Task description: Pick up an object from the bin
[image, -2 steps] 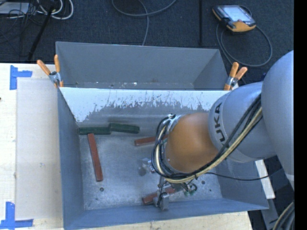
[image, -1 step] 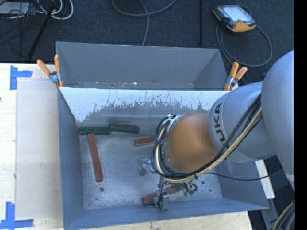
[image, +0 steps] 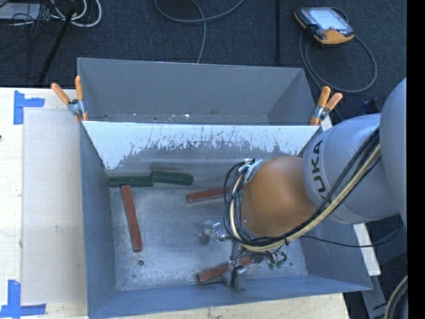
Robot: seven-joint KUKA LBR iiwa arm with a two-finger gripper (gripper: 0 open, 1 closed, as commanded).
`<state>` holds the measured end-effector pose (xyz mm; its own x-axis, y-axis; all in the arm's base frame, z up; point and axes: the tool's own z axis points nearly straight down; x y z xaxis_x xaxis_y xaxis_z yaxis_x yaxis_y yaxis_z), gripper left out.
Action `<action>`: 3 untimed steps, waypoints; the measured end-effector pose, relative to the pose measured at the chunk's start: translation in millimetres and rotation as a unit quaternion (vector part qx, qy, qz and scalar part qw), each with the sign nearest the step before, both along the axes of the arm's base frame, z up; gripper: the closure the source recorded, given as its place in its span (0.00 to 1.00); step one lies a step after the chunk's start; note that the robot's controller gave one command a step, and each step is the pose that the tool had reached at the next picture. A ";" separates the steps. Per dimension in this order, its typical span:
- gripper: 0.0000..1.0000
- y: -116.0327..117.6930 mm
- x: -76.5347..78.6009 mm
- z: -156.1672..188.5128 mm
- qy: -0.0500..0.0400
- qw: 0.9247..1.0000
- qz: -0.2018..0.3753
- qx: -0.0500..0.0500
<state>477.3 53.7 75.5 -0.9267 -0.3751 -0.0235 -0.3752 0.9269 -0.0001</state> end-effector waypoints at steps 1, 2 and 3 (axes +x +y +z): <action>1.00 -111.5 -4.0 -2.8 0.007 0.999 0.053 -0.004; 1.00 -109.5 -3.9 -2.8 0.007 0.998 0.059 -0.005; 1.00 -107.2 8.6 162.4 0.008 0.979 0.202 -0.006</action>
Offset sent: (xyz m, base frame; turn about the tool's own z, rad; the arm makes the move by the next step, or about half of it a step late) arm 0.0000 0.0000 0.0000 0.0000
